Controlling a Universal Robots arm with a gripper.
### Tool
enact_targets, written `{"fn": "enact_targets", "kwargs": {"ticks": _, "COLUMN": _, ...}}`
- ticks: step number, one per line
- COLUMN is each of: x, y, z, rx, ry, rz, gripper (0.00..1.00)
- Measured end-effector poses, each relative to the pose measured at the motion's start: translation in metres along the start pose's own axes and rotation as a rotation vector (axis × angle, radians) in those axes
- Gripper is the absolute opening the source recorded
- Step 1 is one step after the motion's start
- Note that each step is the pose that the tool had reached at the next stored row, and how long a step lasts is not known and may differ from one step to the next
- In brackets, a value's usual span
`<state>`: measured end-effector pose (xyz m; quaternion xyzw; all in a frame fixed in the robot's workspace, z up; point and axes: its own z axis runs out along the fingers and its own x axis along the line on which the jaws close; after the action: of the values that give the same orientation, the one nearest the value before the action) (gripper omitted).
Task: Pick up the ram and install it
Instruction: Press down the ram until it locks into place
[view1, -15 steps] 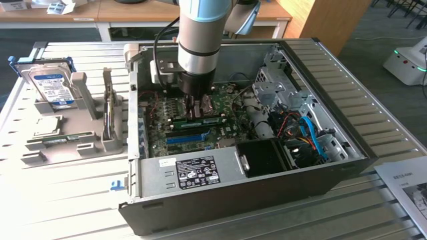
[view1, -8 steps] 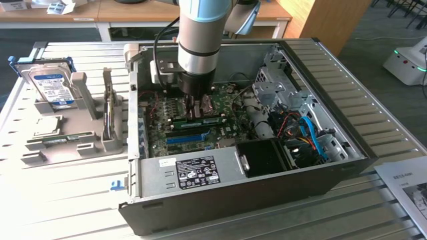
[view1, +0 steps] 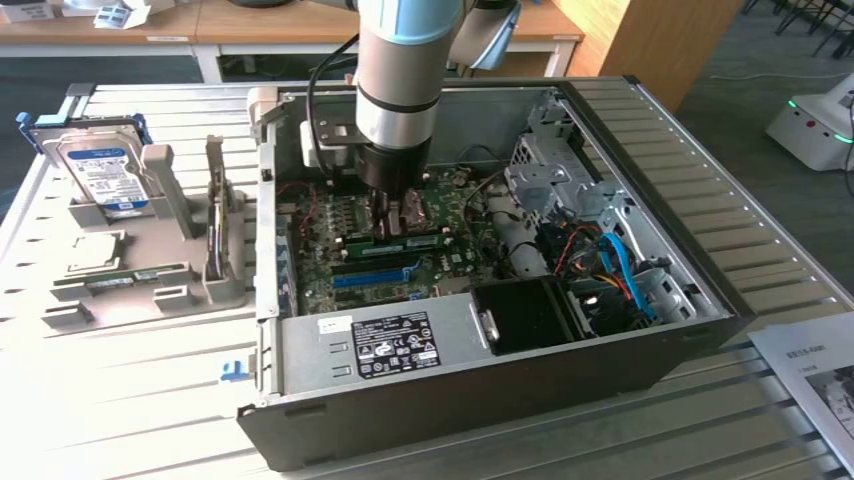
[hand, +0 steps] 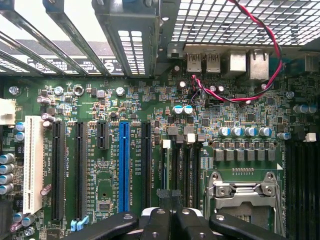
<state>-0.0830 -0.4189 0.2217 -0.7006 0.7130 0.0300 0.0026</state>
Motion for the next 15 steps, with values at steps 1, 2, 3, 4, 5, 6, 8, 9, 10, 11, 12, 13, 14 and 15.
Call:
{"fn": "enact_targets", "kwargs": {"ticks": 1, "x": 0.000, "y": 0.0000, "z": 0.0000, "rx": 0.0000, "ry": 0.0000, "rz": 0.000, "gripper": 0.10}}
{"fn": "enact_targets", "kwargs": {"ticks": 2, "x": 0.000, "y": 0.0000, "z": 0.0000, "rx": 0.0000, "ry": 0.0000, "rz": 0.000, "gripper": 0.10}}
{"fn": "enact_targets", "kwargs": {"ticks": 3, "x": 0.000, "y": 0.0000, "z": -0.0004, "rx": 0.0001, "ry": -0.0003, "rz": 0.000, "gripper": 0.10}}
{"fn": "enact_targets", "kwargs": {"ticks": 4, "x": 0.000, "y": -0.0001, "z": -0.0011, "rx": 0.0009, "ry": -0.0014, "rz": 0.000, "gripper": 0.10}}
{"fn": "enact_targets", "kwargs": {"ticks": 5, "x": 0.000, "y": -0.0001, "z": -0.0024, "rx": 0.0010, "ry": -0.0014, "rz": 0.000, "gripper": 0.10}}
{"fn": "enact_targets", "kwargs": {"ticks": 6, "x": 0.000, "y": 0.0001, "z": -0.0044, "rx": 0.0002, "ry": -0.0004, "rz": 0.000, "gripper": 0.10}}
{"fn": "enact_targets", "kwargs": {"ticks": 8, "x": 0.000, "y": 0.0002, "z": -0.0074, "rx": 0.0001, "ry": -0.0003, "rz": 0.000, "gripper": 0.10}}
{"fn": "enact_targets", "kwargs": {"ticks": 9, "x": 0.000, "y": 0.0003, "z": -0.0090, "rx": 0.0001, "ry": -0.0001, "rz": 0.000, "gripper": 0.10}}
{"fn": "enact_targets", "kwargs": {"ticks": 10, "x": -0.001, "y": 0.0004, "z": -0.0108, "rx": 0.0000, "ry": 0.0000, "rz": 0.000, "gripper": 0.10}}
{"fn": "enact_targets", "kwargs": {"ticks": 11, "x": -0.001, "y": 0.0005, "z": -0.0127, "rx": 0.0001, "ry": -0.0001, "rz": 0.000, "gripper": 0.10}}
{"fn": "enact_targets", "kwargs": {"ticks": 12, "x": -0.001, "y": 0.0005, "z": -0.0147, "rx": 0.0000, "ry": -0.0001, "rz": 0.000, "gripper": 0.10}}
{"fn": "enact_targets", "kwargs": {"ticks": 13, "x": -0.001, "y": 0.0006, "z": -0.0167, "rx": 0.0000, "ry": -0.0001, "rz": 0.000, "gripper": 0.10}}
{"fn": "enact_targets", "kwargs": {"ticks": 14, "x": -0.001, "y": 0.0007, "z": -0.0188, "rx": 0.0000, "ry": 0.0000, "rz": 0.000, "gripper": 0.10}}
{"fn": "enact_targets", "kwargs": {"ticks": 15, "x": -0.001, "y": 0.0008, "z": -0.0209, "rx": 0.0001, "ry": -0.0001, "rz": 0.000, "gripper": 0.10}}
